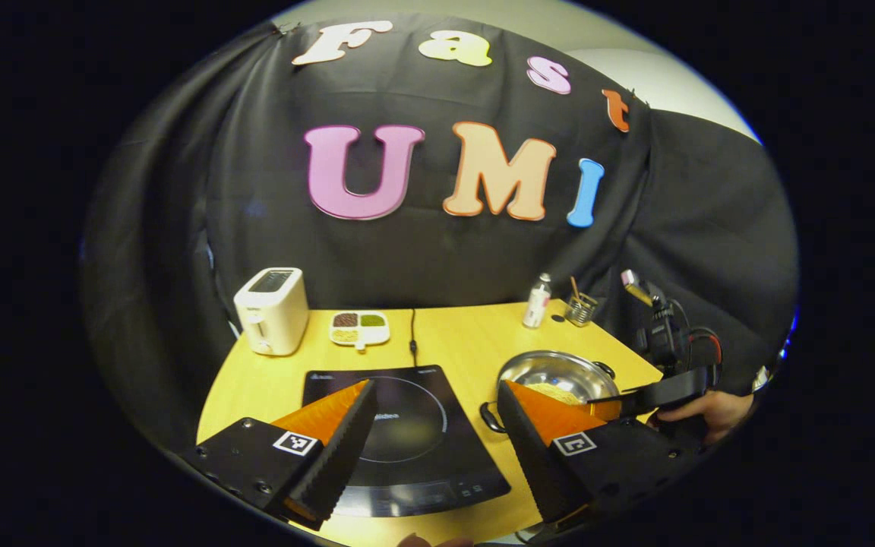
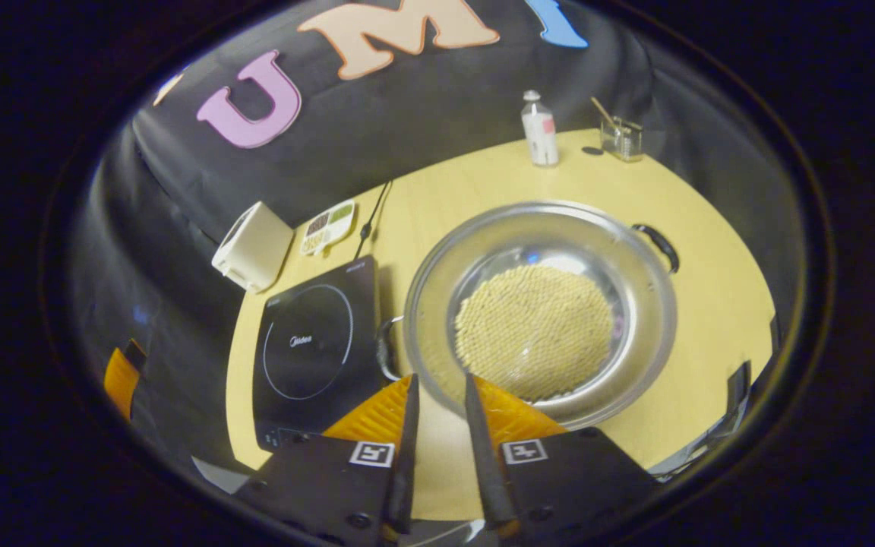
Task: First push the handle of the pot to place it horizontally, then grasp the pot with both hands and set it on the induction cooktop.
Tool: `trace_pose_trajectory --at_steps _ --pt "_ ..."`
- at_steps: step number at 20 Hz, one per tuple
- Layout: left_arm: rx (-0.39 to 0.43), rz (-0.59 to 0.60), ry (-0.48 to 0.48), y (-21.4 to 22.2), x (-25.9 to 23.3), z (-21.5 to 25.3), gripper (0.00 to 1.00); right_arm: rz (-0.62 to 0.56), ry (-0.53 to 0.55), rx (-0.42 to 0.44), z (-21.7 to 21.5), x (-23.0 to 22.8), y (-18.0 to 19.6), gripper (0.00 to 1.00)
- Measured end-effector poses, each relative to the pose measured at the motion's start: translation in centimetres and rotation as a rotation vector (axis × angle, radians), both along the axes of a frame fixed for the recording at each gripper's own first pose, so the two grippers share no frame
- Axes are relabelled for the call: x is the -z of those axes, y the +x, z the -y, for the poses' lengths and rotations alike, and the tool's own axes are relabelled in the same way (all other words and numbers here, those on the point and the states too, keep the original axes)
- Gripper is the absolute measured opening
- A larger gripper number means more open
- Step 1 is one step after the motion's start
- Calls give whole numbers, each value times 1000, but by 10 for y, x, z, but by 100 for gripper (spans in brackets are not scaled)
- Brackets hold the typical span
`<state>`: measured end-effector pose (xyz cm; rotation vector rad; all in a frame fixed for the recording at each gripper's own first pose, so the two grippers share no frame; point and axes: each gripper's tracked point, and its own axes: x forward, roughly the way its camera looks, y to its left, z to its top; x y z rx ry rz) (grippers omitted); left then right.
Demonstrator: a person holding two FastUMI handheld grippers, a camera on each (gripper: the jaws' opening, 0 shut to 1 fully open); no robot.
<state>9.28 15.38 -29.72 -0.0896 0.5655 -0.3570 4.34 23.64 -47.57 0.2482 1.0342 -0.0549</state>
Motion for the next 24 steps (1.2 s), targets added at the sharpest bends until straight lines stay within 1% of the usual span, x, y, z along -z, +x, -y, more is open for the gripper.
trace_pose_trajectory --at_steps 1,2,4,5,6,7,9,13,16,20,22,23,24 --pt "12 -17 -6 1 6 11 96 17 -27 -17 17 -4 3 34" --pt "20 -43 -11 1 14 23 97 28 -67 -36 36 -6 7 55" --pt "21 -95 -16 0 28 43 97 50 -136 -80 69 -11 14 76" --pt "17 -112 -15 1 33 53 98 56 -153 -101 83 -12 18 87" --pt "14 -130 -8 3 38 62 98 60 -168 -117 96 -11 23 86" --pt "10 -143 1 5 43 69 98 64 -184 -127 111 -10 29 95" --pt "-3 -170 10 10 55 86 98 63 -200 -138 140 -6 40 95" --pt "-74 -237 8 24 88 107 98 43 -190 -154 184 17 66 95" --pt "-118 -273 44 35 114 113 98 12 -181 -160 208 39 78 95" --pt "-120 -368 136 31 158 110 97 -34 -156 -175 219 63 82 95" --pt "-122 -432 149 25 179 110 96 -53 -152 -188 221 76 81 95" --pt "-125 -459 144 24 185 111 96 -67 -140 -191 219 82 81 87" --pt "-128 -467 134 27 190 113 96 -80 -129 -191 219 88 81 85"
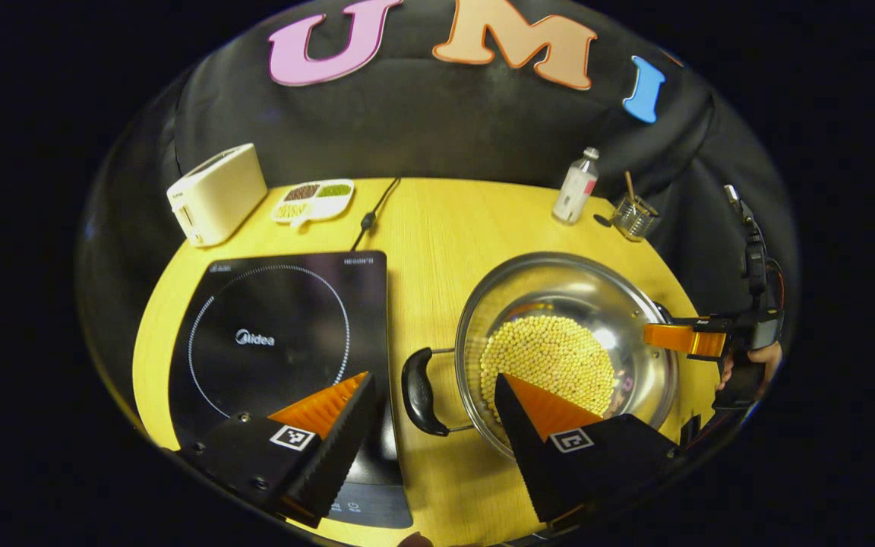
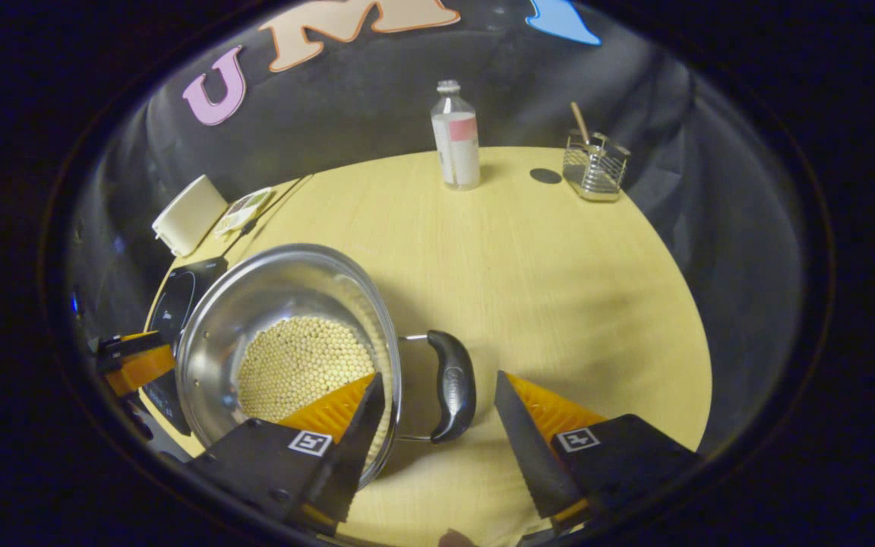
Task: First push the handle of the pot to place it horizontally, then grasp the pot with both hands and set it on the induction cooktop.
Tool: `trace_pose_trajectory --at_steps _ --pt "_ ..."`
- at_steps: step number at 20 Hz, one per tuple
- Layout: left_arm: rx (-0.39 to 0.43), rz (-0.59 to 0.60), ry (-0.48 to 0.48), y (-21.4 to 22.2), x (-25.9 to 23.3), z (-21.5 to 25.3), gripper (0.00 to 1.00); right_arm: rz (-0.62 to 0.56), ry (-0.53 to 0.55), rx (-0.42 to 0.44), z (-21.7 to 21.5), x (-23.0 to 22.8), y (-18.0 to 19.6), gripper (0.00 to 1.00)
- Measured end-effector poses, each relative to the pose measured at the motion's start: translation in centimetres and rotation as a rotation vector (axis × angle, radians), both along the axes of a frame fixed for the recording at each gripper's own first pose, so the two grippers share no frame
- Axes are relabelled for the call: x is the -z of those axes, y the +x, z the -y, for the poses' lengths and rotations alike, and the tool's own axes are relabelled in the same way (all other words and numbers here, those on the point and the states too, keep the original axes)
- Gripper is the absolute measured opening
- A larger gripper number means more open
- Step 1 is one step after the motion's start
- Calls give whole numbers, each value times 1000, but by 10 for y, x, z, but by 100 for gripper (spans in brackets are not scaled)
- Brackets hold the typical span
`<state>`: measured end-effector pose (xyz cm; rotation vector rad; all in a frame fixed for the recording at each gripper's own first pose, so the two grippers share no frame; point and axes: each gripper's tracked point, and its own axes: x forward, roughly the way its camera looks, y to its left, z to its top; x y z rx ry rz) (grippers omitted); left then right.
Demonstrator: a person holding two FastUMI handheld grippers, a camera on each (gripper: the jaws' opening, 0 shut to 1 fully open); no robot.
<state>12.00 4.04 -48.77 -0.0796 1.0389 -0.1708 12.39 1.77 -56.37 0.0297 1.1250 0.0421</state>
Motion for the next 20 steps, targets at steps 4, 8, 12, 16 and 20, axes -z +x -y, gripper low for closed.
trace_pose_trajectory --at_steps 4,8,12,16,20 --pt "-14 -53 22 6 22 -7 93 -28 17 -1 -3 13 1 75" --pt "52 -27 55 23 27 -4 80 -55 44 -10 -7 21 1 76" --pt "54 -96 44 11 41 8 76 -59 38 -26 -5 28 1 71" --pt "8 -102 30 17 48 9 67 -64 70 7 -3 27 2 61" --pt "28 -136 40 15 51 9 63 -71 79 44 -2 27 3 57"
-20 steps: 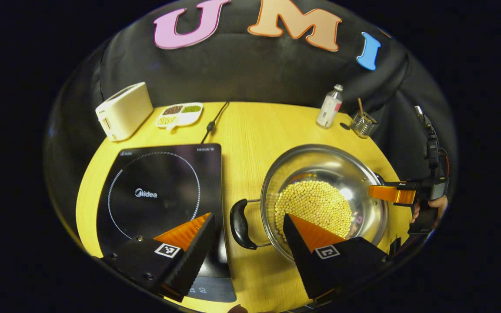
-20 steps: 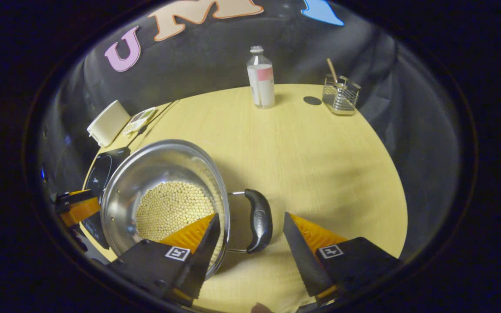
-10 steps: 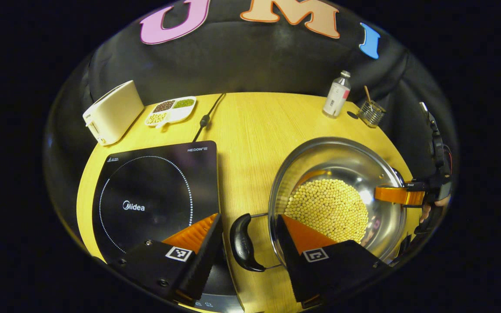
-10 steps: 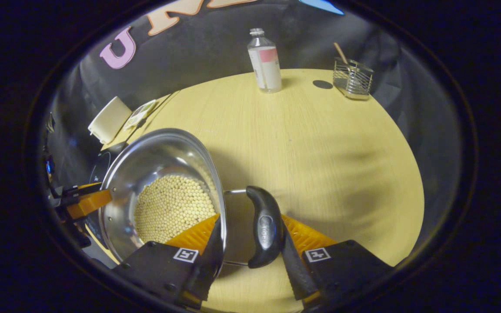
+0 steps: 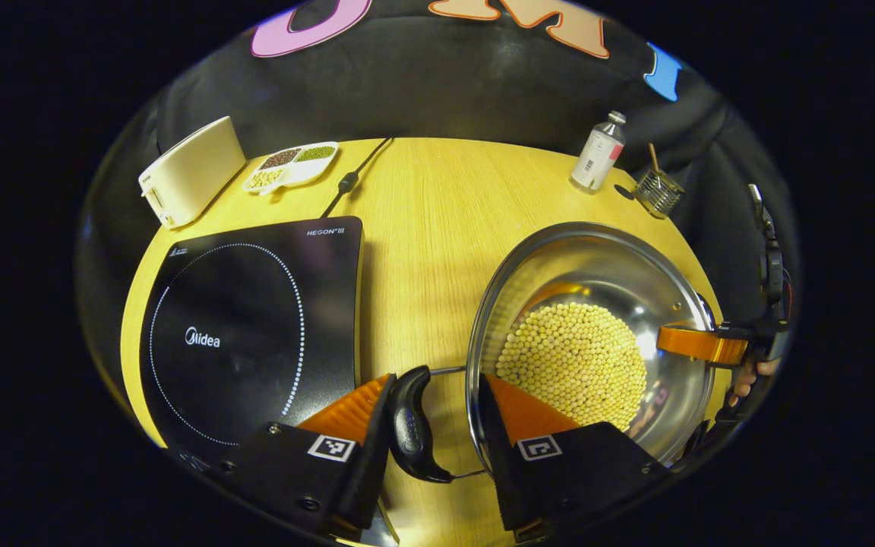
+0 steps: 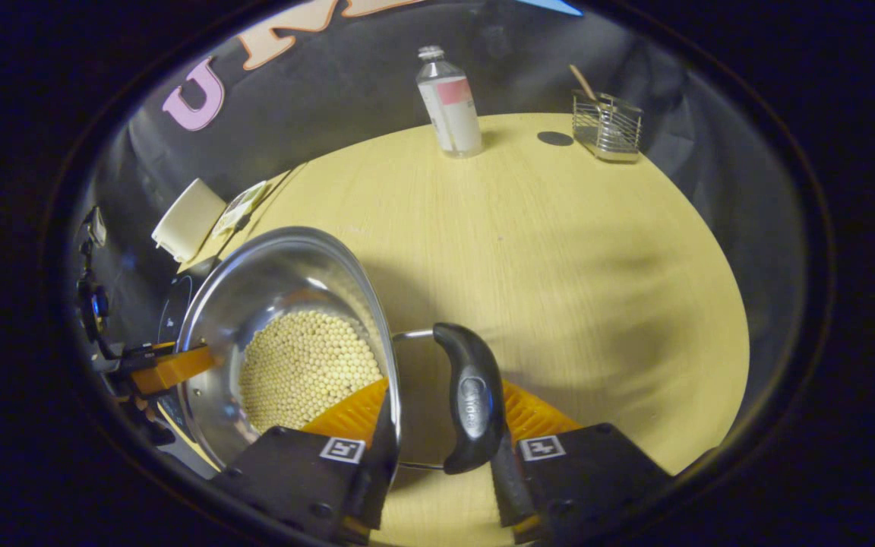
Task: First push the handle of the pot to place it horizontally, then grasp the pot with both hands and set it on the induction cooktop.
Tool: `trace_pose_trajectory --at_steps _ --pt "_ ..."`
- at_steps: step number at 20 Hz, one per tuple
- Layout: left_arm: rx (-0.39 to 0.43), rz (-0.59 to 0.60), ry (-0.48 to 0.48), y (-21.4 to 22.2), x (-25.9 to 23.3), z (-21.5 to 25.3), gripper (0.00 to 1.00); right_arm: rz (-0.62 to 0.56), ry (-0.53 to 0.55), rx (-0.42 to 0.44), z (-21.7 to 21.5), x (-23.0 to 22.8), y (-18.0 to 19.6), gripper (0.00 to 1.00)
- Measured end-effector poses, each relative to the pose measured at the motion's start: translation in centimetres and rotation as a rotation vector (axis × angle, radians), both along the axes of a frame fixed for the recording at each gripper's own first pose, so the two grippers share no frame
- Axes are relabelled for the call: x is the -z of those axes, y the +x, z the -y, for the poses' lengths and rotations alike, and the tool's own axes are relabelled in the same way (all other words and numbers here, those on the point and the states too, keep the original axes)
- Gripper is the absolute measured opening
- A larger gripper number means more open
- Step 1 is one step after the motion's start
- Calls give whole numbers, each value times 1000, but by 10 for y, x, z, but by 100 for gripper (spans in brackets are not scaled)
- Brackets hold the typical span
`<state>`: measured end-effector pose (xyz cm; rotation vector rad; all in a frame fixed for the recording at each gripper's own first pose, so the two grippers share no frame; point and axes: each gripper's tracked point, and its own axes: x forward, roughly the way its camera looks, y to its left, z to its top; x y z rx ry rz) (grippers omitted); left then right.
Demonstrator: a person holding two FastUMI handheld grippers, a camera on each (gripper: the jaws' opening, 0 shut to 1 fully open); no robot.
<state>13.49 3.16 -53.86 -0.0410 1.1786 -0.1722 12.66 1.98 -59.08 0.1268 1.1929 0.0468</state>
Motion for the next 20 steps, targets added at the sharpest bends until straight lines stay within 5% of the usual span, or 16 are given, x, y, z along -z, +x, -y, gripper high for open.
trace_pose_trajectory --at_steps 3,8,20 --pt "-42 -43 -23 -5 -6 2 59 -14 14 30 0 -6 -5 49" --pt "-16 37 1 -3 -45 -9 58 10 59 45 -14 -35 -12 54" --pt "-60 93 72 -5 -90 -143 59 3 144 -4 -155 -52 -15 54"
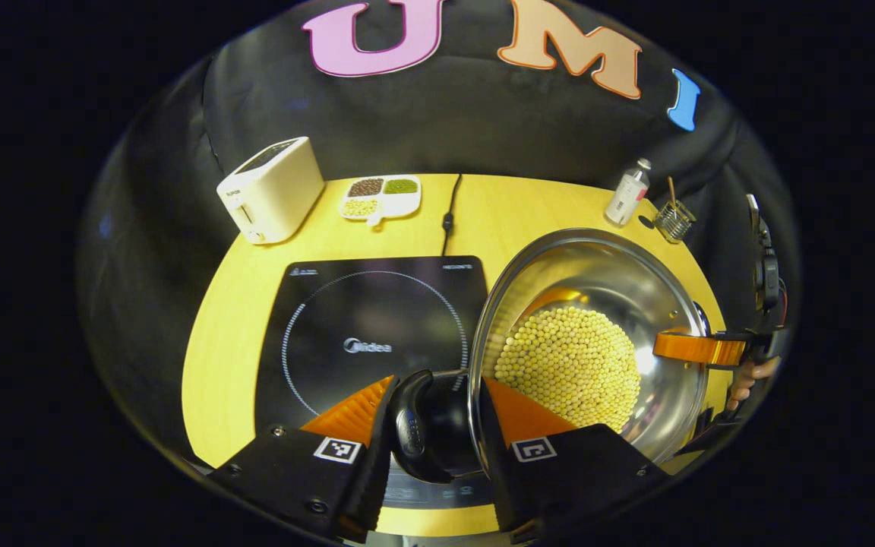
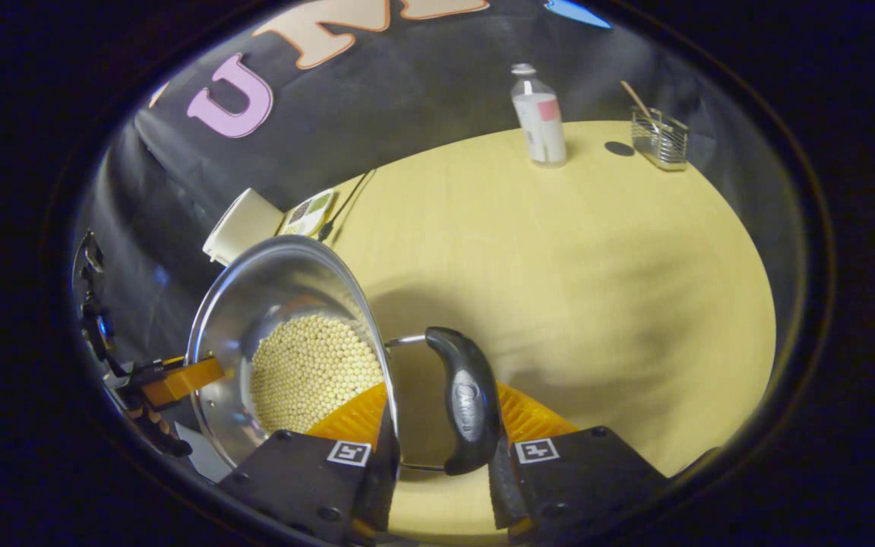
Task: First push the handle of the pot to place it horizontally, then grasp the pot with both hands and set it on the induction cooktop.
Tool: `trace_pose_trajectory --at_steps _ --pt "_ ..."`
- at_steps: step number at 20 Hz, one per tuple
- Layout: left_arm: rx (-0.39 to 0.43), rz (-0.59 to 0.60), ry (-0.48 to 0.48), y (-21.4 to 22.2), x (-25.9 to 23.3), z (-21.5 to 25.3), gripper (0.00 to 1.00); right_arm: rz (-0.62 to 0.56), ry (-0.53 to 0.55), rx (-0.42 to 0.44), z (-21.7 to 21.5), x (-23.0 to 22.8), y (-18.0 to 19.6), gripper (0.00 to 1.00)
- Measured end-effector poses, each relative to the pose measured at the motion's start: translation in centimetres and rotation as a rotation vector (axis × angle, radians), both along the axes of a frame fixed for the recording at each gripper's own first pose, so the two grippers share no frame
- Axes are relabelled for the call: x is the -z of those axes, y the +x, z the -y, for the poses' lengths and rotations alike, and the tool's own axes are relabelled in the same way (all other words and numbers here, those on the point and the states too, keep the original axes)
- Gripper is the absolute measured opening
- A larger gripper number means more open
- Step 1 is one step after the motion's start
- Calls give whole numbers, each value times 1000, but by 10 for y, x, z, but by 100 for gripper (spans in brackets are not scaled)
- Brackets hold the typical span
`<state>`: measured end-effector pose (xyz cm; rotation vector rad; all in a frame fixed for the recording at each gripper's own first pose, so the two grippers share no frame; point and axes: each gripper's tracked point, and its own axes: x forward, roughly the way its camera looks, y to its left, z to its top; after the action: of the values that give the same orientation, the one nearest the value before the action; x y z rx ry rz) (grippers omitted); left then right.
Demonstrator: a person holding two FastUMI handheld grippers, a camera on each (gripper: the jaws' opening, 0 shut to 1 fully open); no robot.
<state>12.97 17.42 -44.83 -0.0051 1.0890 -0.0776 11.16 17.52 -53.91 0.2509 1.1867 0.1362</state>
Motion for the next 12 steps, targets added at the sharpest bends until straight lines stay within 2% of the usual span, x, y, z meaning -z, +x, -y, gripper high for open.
trace_pose_trajectory --at_steps 8,12 --pt "81 -1 -66 31 24 -103 57 -21 -84 79 -104 14 -1 54" --pt "131 16 -113 48 38 -135 58 -38 -136 131 -137 17 -1 54"
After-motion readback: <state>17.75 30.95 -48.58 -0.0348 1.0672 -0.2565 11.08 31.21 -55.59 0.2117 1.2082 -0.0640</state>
